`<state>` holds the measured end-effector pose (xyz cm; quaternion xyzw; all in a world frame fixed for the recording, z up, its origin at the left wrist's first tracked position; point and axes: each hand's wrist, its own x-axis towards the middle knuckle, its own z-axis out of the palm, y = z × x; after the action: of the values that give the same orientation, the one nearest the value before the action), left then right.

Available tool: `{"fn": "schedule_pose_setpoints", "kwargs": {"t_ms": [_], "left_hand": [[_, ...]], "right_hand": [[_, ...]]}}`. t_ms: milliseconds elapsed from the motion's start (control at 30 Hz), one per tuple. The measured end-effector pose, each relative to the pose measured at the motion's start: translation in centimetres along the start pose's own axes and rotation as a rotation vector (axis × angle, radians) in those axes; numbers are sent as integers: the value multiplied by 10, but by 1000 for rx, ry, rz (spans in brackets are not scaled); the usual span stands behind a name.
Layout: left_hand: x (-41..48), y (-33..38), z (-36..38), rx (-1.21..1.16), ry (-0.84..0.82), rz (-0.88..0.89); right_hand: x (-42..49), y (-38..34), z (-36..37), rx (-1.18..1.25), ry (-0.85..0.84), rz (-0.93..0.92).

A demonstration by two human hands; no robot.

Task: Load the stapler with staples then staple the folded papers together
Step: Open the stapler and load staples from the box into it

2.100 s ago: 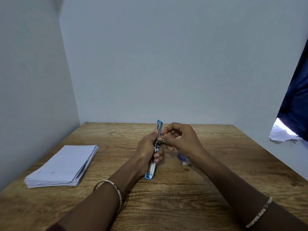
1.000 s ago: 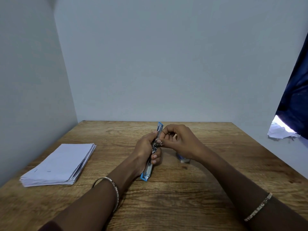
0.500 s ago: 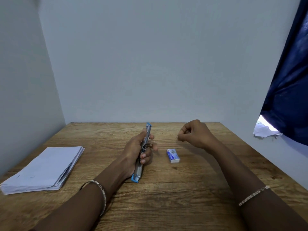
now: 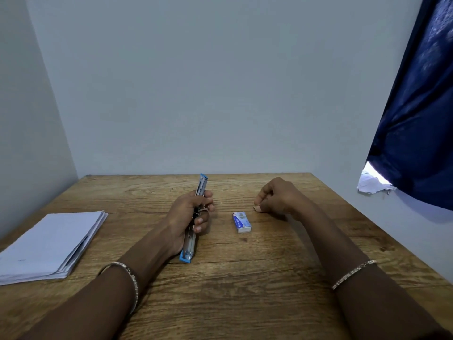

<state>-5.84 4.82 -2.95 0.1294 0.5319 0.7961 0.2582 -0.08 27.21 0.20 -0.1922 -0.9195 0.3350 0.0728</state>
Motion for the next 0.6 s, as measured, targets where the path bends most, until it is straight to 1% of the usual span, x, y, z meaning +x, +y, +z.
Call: {"fn": "schedule_pose_setpoints", "kwargs": {"t_ms": [67, 133, 167, 233, 300, 367, 400, 467, 533, 600], "left_hand": [[0, 0, 0, 6, 15, 0], [1, 1, 0, 8, 18, 5], [2, 1, 0, 8, 21, 11], [3, 0, -1, 11, 26, 26], [5, -1, -1, 5, 26, 38], [6, -1, -2, 3, 20, 40], [6, -2, -3, 6, 20, 37], [8, -2, -5, 15, 22, 27], [8, -3, -6, 20, 17, 25], [8, -4, -6, 22, 5, 30]], "right_hand": [[-3, -5, -1, -24, 14, -30], [-6, -12, -4, -6, 17, -130], [-8, -16, -6, 19, -17, -200], [-14, -22, -7, 1, -163, -322], [-17, -24, -4, -169, -307, -368], [-17, -24, 0, -337, -381, -363], [-16, -24, 2, -374, -391, -361], [-14, -21, 3, -355, -370, -382], [-12, -19, 4, -298, -315, -406], [-11, -19, 5, -179, -230, -430]]}}
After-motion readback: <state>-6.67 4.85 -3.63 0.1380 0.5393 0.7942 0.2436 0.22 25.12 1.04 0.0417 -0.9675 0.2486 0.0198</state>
